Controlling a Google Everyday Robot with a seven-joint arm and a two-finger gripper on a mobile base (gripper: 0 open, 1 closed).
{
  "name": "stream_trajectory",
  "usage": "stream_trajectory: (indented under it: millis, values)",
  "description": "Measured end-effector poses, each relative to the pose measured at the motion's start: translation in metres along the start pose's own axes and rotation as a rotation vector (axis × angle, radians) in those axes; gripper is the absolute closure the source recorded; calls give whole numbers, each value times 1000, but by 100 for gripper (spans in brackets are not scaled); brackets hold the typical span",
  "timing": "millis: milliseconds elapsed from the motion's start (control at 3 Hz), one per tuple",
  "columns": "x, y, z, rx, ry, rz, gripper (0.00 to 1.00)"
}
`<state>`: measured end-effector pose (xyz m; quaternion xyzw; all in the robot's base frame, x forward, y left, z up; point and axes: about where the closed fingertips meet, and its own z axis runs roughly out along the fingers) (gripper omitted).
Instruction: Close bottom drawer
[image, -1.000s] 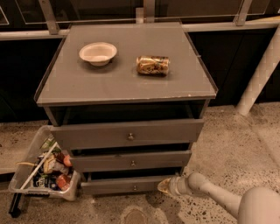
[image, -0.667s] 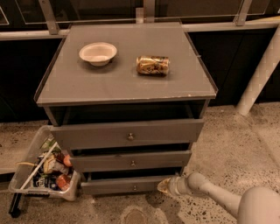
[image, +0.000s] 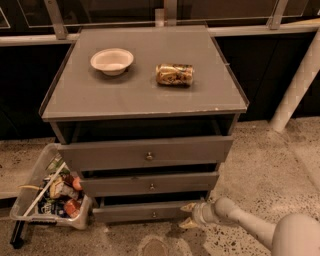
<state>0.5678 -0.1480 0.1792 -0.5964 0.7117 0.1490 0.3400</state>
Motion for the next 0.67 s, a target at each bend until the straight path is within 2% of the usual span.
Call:
stream_trajectory:
  millis: [333, 667]
  values:
    - [0, 0, 0, 0, 0, 0, 0]
    - [0, 0, 0, 0, 0, 0, 0]
